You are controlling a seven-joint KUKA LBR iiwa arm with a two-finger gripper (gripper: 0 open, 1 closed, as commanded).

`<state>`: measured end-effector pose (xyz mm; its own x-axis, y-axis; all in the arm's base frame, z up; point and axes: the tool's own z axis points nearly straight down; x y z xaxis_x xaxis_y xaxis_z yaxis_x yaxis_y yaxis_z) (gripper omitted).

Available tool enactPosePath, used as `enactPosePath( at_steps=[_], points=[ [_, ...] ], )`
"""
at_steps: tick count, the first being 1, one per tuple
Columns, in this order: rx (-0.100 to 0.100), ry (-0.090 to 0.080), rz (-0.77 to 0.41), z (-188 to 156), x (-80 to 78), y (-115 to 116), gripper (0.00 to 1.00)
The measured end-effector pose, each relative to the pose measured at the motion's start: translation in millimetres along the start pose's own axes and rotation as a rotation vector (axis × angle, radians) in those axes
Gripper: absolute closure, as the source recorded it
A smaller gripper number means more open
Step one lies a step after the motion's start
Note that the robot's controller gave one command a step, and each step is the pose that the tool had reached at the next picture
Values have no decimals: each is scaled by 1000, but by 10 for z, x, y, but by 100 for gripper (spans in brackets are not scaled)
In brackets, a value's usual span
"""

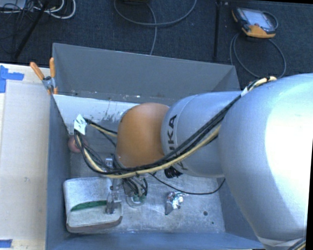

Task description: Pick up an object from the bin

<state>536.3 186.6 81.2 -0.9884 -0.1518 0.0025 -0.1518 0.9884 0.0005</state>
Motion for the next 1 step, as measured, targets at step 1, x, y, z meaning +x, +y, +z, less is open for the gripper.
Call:
enactPosePath(
  at_steps=[1],
  points=[
    [1,-9,-27,-1457,115,-140,100]
  ],
)
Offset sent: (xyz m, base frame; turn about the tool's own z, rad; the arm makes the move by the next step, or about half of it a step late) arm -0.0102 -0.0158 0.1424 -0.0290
